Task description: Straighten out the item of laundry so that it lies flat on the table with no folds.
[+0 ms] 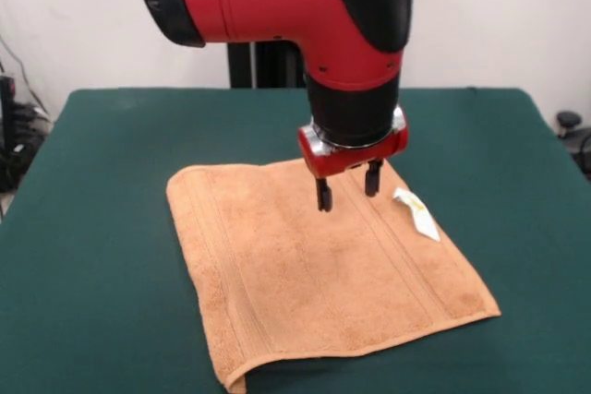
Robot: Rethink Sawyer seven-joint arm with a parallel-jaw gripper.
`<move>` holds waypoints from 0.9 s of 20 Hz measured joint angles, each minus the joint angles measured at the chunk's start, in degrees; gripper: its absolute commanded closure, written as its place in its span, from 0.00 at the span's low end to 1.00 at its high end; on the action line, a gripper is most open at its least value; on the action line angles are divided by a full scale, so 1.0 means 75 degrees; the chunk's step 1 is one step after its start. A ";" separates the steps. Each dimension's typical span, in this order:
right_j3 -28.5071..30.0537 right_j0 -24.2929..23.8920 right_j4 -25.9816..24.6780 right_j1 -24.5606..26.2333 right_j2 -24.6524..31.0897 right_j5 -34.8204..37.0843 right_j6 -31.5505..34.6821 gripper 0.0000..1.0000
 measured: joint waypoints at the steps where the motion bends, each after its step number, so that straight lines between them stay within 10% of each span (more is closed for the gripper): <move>1: 0.0027 0.0038 0.0000 0.0017 -0.0041 -0.0088 0.0012 0.00; 18: -0.0094 0.2038 0.0073 0.0833 -0.1534 -0.1802 0.1020 0.00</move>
